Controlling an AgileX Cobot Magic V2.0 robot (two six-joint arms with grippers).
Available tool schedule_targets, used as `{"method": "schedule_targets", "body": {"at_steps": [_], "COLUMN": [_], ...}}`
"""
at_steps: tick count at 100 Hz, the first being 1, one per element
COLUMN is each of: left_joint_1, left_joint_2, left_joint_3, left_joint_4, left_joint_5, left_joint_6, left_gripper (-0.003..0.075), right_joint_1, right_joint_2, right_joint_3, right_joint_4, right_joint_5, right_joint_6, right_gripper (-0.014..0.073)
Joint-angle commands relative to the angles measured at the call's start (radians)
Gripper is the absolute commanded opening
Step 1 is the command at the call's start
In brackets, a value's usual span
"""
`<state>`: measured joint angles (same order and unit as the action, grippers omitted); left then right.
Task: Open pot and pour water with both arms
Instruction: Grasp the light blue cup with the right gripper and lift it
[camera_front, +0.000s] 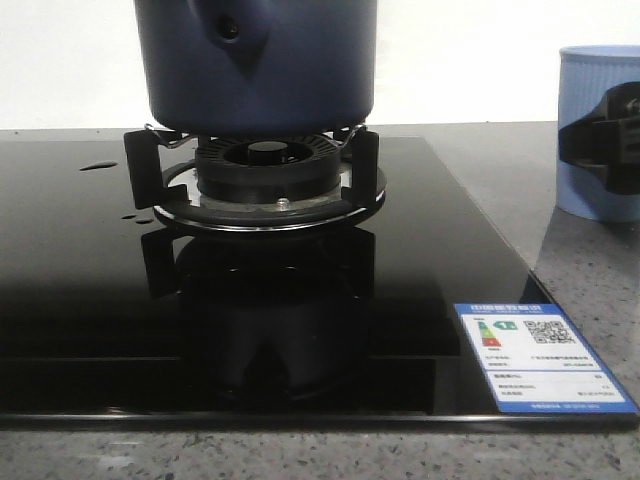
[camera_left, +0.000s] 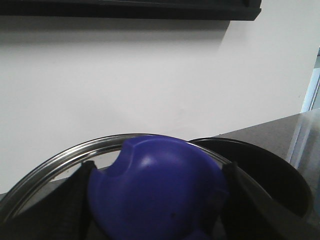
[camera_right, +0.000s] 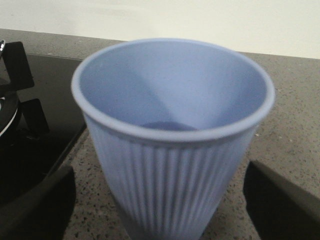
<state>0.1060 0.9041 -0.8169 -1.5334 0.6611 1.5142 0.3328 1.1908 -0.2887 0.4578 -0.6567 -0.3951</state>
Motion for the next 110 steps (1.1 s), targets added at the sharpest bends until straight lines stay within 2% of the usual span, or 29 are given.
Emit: {"method": "schedule_targets", "body": {"at_steps": [1,30,70,97,110], "left_joint_1": [0.001,0.001,0.001,0.001,0.001], "left_joint_2": [-0.016,-0.016,-0.016,-0.016,-0.016], "left_joint_3": [-0.034,-0.034,-0.034,-0.034,-0.034], "left_joint_4": [-0.083,-0.083,-0.083,-0.083,-0.083], "left_joint_5": [0.01,0.012,0.011,0.011,0.011], "left_joint_6": [0.0,0.0,0.0,0.0,0.0], "left_gripper": [0.0298,0.0298,0.0298,0.0295,0.0295], "right_joint_1": [-0.001,-0.001,-0.053,-0.053,-0.053], "right_joint_2": [-0.005,0.028,0.081,0.086,0.086], "right_joint_3": [-0.034,-0.081,-0.083,-0.083,-0.083], "right_joint_4": [-0.035,-0.037,-0.037,-0.099,-0.101], "right_joint_5": [-0.099,-0.093,-0.095,-0.101,-0.101], "right_joint_6": [0.011,0.012,0.05,0.051,0.051], "right_gripper": [0.0613,0.0613,0.0605,0.0361,0.0302]}}
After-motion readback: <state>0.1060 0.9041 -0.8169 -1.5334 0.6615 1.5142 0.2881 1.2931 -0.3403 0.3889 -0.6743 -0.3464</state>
